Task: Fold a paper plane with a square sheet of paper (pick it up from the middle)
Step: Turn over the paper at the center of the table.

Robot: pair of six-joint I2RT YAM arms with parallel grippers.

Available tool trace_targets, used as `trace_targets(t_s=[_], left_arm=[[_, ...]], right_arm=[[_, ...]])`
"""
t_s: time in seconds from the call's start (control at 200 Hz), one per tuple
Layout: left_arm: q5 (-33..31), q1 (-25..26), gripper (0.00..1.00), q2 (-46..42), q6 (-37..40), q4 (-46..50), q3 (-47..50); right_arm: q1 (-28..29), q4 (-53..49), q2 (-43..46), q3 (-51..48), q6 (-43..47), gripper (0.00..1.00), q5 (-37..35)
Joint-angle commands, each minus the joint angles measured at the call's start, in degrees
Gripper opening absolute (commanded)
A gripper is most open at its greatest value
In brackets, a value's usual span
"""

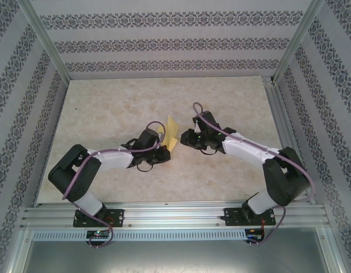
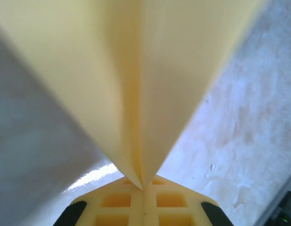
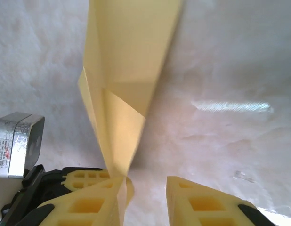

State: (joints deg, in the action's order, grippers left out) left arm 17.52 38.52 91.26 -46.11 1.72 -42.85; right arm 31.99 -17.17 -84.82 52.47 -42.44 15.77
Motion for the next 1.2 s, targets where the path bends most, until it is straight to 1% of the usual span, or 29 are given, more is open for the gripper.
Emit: trace_targets(t_s=[0.0, 0.12, 0.185, 0.24, 0.33, 0.375, 0.42, 0.5, 0.629, 0.724, 0.819, 0.924, 0.989, 1.099, 1.164, 1.199], left_arm=[[-17.9, 2.8, 0.03, -5.0, 9.9, 20.6, -6.6], [-34.6, 6.7, 0.02, -5.2, 13.1, 35.0, -13.0], [-41.7, 9.0, 0.02, -3.6, 14.8, 40.6, -16.2], [-47.7, 11.6, 0.00, -0.7, 15.9, 45.9, -19.6], [-59.3, 16.7, 0.00, 6.4, 15.6, 56.6, -26.2], [-63.4, 18.5, 0.00, 10.4, 13.9, 61.6, -29.3], [-66.0, 20.0, 0.00, 13.9, 12.8, 65.5, -31.9], [-69.0, 22.4, 0.00, 19.0, 11.1, 69.7, -35.2], [-71.3, 25.9, 0.00, 25.4, 10.6, 73.7, -39.0], [-74.2, 28.4, 0.00, 31.5, 7.8, 79.4, -43.4], [-75.7, 31.1, 0.00, 36.7, 6.1, 82.5, -46.3], [-74.9, 33.5, 0.00, 39.8, 5.2, 83.4, -47.9], [-73.6, 34.6, 0.02, 40.8, 6.1, 82.4, -48.1], [-72.1, 36.3, 0.09, 42.3, 7.3, 81.6, -49.0], [-70.9, 37.5, 0.11, 42.0, 8.7, 80.1, -48.8], [-69.5, 38.1, 0.16, 41.3, 10.7, 78.0, -48.3]], right_arm=[[-3.3, -6.3, 7.5, -2.4, 3.2, 0.31, -5.7], [-8.0, -9.0, 14.8, -5.9, 4.4, 0.33, -7.7], [-10.8, -9.8, 17.9, -7.8, 5.0, 0.33, -7.4], [-13.1, -10.8, 20.0, -9.0, 5.4, 0.33, -7.2], [-15.9, -12.2, 22.7, -10.7, 6.3, 0.34, -6.9], [-17.0, -12.9, 23.7, -11.4, 6.6, 0.34, -6.8], [-18.0, -13.2, 24.7, -12.3, 6.8, 0.34, -6.7], [-19.4, -13.4, 26.2, -13.8, 6.9, 0.34, -6.2], [-21.1, -14.1, 28.6, -15.6, 7.1, 0.34, -5.7], [-22.1, -14.1, 29.8, -16.8, 7.1, 0.35, -5.5], [-22.8, -13.9, 30.3, -17.4, 7.2, 0.35, -4.7], [-23.0, -13.6, 30.2, -17.8, 7.0, 0.35, -3.9], [-23.0, -12.9, 29.7, -18.2, 6.8, 0.35, -2.5], [-23.0, -12.3, 29.0, -18.6, 6.7, 0.35, -1.3], [-23.0, -11.8, 28.6, -18.8, 6.4, 0.36, -0.6], [-23.0, -11.6, 28.3, -18.7, 6.5, 0.36, 0.0]])
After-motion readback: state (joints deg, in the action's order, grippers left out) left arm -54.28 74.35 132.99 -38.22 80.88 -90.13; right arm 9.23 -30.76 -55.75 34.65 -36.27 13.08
